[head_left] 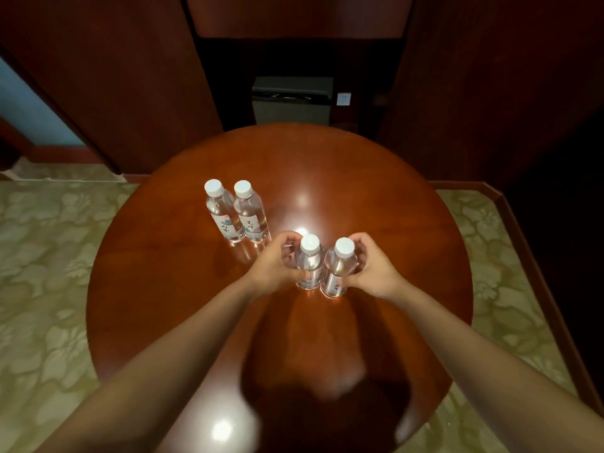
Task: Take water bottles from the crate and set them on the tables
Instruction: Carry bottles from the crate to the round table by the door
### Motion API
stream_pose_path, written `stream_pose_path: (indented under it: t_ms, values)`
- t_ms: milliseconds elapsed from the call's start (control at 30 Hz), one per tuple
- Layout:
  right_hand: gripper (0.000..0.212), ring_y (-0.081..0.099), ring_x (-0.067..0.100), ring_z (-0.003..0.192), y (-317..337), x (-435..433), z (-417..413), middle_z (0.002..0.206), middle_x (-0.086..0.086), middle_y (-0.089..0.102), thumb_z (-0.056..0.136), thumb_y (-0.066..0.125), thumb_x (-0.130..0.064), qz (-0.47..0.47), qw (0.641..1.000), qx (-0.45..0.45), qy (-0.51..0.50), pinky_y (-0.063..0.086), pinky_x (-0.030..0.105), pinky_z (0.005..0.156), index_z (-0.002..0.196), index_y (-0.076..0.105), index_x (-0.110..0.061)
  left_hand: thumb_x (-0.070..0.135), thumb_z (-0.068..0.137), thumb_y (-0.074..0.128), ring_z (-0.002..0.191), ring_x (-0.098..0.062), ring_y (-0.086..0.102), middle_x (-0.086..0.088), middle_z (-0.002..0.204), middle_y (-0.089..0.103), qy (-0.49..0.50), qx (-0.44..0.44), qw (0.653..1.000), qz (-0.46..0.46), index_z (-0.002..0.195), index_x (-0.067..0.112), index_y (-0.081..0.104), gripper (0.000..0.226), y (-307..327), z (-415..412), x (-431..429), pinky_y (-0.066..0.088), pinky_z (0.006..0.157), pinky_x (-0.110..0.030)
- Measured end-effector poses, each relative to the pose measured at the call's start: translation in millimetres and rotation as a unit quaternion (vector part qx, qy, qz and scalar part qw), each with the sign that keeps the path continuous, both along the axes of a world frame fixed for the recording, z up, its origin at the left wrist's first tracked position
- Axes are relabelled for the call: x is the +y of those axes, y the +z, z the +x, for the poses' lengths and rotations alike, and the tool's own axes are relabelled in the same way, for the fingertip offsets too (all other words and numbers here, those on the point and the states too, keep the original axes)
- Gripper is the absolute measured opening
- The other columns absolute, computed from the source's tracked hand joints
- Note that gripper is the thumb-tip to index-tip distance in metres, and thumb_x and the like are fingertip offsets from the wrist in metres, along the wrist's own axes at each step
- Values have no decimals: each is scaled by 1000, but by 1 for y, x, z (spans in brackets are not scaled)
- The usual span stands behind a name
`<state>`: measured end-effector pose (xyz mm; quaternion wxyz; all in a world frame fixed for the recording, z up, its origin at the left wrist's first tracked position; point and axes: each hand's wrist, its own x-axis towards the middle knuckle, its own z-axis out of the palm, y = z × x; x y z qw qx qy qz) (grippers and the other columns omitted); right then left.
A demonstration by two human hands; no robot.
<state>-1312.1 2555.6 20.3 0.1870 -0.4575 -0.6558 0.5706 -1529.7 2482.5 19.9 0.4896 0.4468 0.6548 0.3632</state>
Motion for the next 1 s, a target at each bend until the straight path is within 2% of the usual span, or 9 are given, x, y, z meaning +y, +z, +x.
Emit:
stream_pose_path:
  t_ms: [100,167,333,467,567,633,733,833,1000]
  values:
    - [65,62,10,92,10,-2,0,104,-9,62,63,80,9,46,996,-59,40,51,27,79,108,49,-27,12,65,90,125,-18,55,-1,130,58,-25,71,997,7,127,17,52,73,11,1,-1,42,111,-42]
    - [63,62,10,92,18,-3,-1,100,-13,63,64,80,4,64,993,-80,53,52,32,83,110,52,-27,21,66,90,121,-16,56,0,130,57,-37,134,990,13,128,20,55,71,24,2,-1,44,109,-43]
    - [47,66,16,94,34,-2,-3,100,-6,69,65,84,-6,116,988,-94,41,54,36,85,103,62,-25,33,66,89,104,-6,61,10,115,61,-66,223,972,28,112,32,66,52,47,3,3,53,96,-41]
    - [31,69,15,89,42,1,-1,93,-5,75,66,84,-13,144,981,-128,33,56,38,82,92,72,-25,38,68,86,99,-6,61,17,110,60,-84,300,949,41,108,38,65,45,59,10,7,53,91,-39]
    - [25,69,14,81,42,1,-3,84,-6,75,64,81,-20,171,971,-160,48,57,42,75,87,74,-25,34,78,79,103,-14,60,10,115,59,-122,401,906,58,117,33,62,43,66,14,11,50,85,-34]
    - [22,68,15,77,42,1,-6,79,-6,73,62,79,-20,180,968,-170,52,57,43,72,83,73,-24,30,82,75,104,-18,61,6,116,62,-143,458,874,76,115,30,63,35,70,14,14,50,81,-32]
    - [19,68,18,76,43,6,-13,76,-5,72,60,75,-23,177,966,-178,63,56,45,71,79,70,-23,28,84,72,106,-19,58,6,113,67,-172,521,830,100,112,30,66,29,75,9,22,52,82,-35]
    - [22,69,19,78,43,15,-22,79,-4,73,60,75,-23,173,968,-172,59,57,46,75,81,71,-23,27,82,73,104,-19,55,6,112,69,-188,552,804,114,112,28,69,31,78,0,34,49,86,-37]
    - [27,68,12,86,50,34,-44,89,-8,75,70,82,-9,160,974,-156,31,57,39,82,92,75,-24,37,76,78,107,-20,52,7,107,71,-193,543,807,126,108,29,71,34,81,-28,58,43,93,-37]
